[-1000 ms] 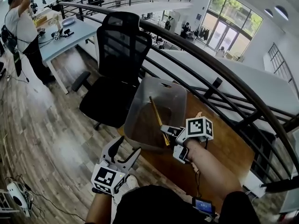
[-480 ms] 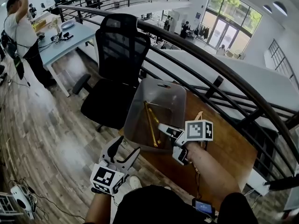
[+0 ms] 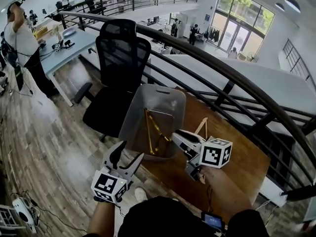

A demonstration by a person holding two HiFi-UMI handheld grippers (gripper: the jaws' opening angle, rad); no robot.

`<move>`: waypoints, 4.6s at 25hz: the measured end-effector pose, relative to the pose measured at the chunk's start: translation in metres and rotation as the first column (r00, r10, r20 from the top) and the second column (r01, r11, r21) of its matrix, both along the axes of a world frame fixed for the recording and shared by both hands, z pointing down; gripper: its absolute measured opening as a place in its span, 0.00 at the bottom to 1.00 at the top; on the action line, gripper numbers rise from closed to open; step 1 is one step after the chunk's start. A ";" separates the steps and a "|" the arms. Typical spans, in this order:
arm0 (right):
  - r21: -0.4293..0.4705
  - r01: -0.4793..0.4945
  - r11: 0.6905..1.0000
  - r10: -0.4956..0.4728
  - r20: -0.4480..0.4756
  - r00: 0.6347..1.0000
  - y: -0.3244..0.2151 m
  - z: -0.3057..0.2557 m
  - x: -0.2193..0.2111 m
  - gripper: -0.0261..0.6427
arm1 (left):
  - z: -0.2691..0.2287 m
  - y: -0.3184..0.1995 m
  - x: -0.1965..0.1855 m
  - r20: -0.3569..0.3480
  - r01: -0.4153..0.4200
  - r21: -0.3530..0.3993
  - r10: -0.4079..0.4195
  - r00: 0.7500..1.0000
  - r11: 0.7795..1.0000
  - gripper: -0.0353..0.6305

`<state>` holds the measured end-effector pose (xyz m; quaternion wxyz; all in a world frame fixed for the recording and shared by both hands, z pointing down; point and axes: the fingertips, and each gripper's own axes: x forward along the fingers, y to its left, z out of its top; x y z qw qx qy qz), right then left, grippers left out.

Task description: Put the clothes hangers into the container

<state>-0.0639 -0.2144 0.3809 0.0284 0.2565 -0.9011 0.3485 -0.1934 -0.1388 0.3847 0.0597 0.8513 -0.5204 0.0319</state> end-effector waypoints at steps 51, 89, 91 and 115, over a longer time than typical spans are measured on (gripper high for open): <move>0.289 -0.020 0.957 0.207 -0.635 0.744 0.040 0.216 0.176 0.14 | 0.007 0.052 0.052 -0.032 0.092 0.019 -0.091 0.995 0.996 0.09; -0.030 -0.061 0.998 0.012 -0.798 0.602 0.135 0.318 0.223 0.16 | 0.110 0.094 0.118 0.008 0.008 -0.225 -0.006 1.000 0.974 0.09; -0.042 -0.047 0.998 -0.005 -0.795 0.607 0.148 0.318 0.225 0.17 | 0.125 0.097 0.126 0.017 0.006 -0.255 -0.002 1.000 0.967 0.09; -0.052 0.068 0.996 -0.084 -0.752 0.654 0.268 0.312 0.177 0.17 | 0.278 0.165 0.189 -0.202 -0.126 -0.644 -0.009 0.979 0.755 0.33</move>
